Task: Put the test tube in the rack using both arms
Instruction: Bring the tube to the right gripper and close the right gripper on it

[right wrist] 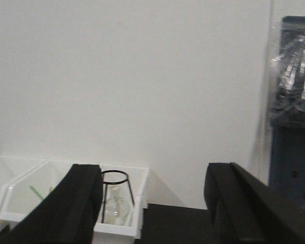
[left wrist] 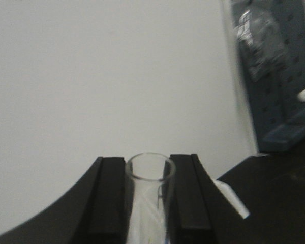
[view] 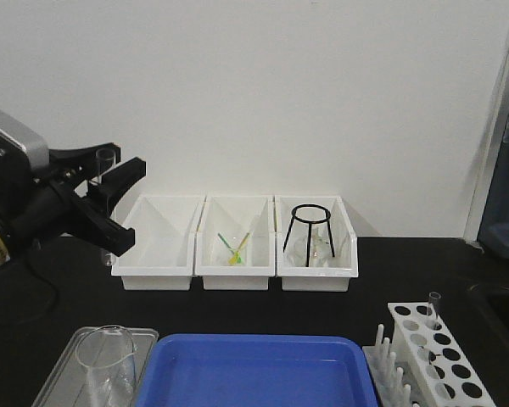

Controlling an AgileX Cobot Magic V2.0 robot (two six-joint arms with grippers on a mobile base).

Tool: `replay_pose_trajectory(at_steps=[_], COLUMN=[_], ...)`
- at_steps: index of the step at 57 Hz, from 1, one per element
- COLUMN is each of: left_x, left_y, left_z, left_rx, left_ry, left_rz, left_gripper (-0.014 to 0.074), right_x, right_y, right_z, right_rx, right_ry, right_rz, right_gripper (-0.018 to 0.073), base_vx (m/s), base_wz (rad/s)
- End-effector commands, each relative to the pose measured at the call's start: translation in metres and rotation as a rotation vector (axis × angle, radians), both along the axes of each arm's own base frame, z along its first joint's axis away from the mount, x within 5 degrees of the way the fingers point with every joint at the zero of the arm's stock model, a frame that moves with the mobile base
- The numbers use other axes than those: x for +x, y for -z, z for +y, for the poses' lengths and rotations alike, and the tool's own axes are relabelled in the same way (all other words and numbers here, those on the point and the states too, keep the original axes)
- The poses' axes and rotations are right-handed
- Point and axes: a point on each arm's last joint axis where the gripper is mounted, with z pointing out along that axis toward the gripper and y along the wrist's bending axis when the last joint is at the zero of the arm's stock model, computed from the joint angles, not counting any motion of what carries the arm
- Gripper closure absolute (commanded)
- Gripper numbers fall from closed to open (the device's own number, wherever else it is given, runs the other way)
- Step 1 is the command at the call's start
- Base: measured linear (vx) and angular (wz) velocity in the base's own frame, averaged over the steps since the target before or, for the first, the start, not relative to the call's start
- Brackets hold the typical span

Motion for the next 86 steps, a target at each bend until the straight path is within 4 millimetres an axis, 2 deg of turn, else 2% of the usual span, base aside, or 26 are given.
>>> replay_pose_trajectory(at_steps=[1,7,21,28,41,55,69,78,86], left_x=[-0.021,-0.033,-0.055,-0.058,-0.064,-0.07,-0.071,-0.072,-0.073], left_y=[-0.027,-0.02,-0.005,0.005,0.022,0.028,0.026,0.025,0.025], left_z=[-0.014,-0.035,-0.094,-0.115,-0.144,-0.158,-0.158,-0.158,-0.159], left_rx=[-0.052,-0.031,-0.01,-0.031,-0.029,-0.034,-0.061,-0.066,-0.069], left_ry=[0.192,0.349,0.562,0.615,0.686,0.719,0.737,0.748,0.758], left_rz=[-0.018,0.071,0.152,0.197,0.23,0.256,0.257,0.259,0.256], left_gripper=[0.06,0.0596,0.0595,0.0595,0.0595,0.0595,0.0595,0.0595,0.0595], right_x=[-0.004,-0.008,-0.01,-0.008,-0.004,-0.004,-0.004,-0.004,-0.004], right_y=[-0.019,-0.012,0.007,0.013,0.016,0.016,0.016,0.016,0.016], right_z=[0.021,0.048,0.096,0.107,0.11,0.109,0.109,0.109,0.109], right_rx=[-0.082,-0.144,-0.079,-0.062,-0.03,-0.029,-0.029,-0.028,-0.028], right_ry=[-0.155,-0.336,-0.627,-0.678,-0.682,-0.682,-0.682,-0.682,-0.682], right_rz=[-0.122,-0.094,0.005,0.027,0.039,0.037,0.036,0.036,0.036], right_gripper=[0.0076,0.0076,0.0076,0.0076,0.0076,0.0076,0.0092,0.0142,0.0229], base_vx=[0.0,0.0,0.0,0.0,0.0,0.0,0.0,0.0,0.0], base_wz=[0.0,0.0,0.0,0.0,0.0,0.0,0.0,0.0,0.0])
